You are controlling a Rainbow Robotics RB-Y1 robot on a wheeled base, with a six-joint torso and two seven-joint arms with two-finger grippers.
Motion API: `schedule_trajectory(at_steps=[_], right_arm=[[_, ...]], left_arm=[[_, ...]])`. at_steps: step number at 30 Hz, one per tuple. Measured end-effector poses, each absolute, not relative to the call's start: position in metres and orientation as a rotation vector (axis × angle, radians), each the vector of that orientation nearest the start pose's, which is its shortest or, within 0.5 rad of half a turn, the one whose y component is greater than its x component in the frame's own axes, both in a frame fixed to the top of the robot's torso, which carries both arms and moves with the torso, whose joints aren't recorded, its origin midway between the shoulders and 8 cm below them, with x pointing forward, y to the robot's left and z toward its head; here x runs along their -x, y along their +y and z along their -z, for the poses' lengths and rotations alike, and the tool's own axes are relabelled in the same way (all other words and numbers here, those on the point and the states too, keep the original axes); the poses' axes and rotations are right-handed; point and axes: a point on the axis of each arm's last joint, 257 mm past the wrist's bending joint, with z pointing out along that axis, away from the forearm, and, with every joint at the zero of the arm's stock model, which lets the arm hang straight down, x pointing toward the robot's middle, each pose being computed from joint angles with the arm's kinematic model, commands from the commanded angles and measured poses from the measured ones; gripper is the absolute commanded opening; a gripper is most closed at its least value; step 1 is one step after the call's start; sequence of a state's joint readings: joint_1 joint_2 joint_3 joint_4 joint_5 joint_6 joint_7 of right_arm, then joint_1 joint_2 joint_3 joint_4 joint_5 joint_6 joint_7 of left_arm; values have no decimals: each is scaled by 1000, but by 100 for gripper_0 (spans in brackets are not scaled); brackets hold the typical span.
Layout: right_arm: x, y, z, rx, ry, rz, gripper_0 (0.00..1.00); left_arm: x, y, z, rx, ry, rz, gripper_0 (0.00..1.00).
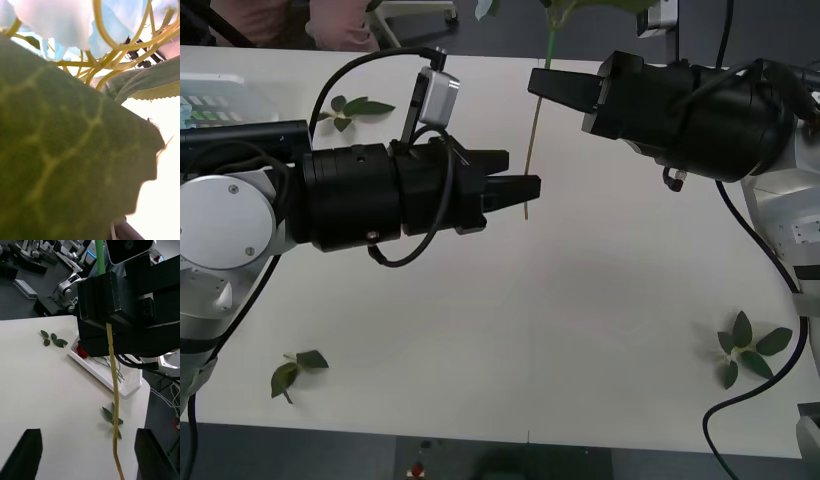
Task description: Put the red flowers into the right box and the blue flowers into the left box
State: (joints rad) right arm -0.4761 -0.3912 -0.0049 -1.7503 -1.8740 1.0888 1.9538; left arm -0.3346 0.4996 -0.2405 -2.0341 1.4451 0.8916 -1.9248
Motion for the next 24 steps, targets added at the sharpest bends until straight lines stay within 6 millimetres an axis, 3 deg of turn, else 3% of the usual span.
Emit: schedule_trajectory(at_steps=[6, 17, 18, 20, 21, 22, 24], right_arm=[[-434, -18, -27, 611, 1512, -1536, 0], [-434, -18, -27, 611, 1512, -1536, 0], [-434, -18, -27, 611, 1512, -1536, 16], [-434, -18, -27, 611, 1512, -1536, 67], [-434, -18, -27, 611, 1512, -1536, 85], [-434, -18, -27, 611, 1512, -1536, 98], [-434, -18, -27, 611, 1512, -1536, 100]], left_arm=[[-414, -20, 56, -810, 1635, 1076, 0], [-420, -44, 53, -791, 1605, 1108, 0], [-420, -44, 53, -791, 1605, 1108, 0], [-420, -44, 53, -791, 1605, 1108, 0], [-420, -44, 53, -791, 1605, 1108, 0], [-420, -44, 53, -791, 1606, 1108, 0], [-420, -44, 53, -791, 1606, 1108, 0]])
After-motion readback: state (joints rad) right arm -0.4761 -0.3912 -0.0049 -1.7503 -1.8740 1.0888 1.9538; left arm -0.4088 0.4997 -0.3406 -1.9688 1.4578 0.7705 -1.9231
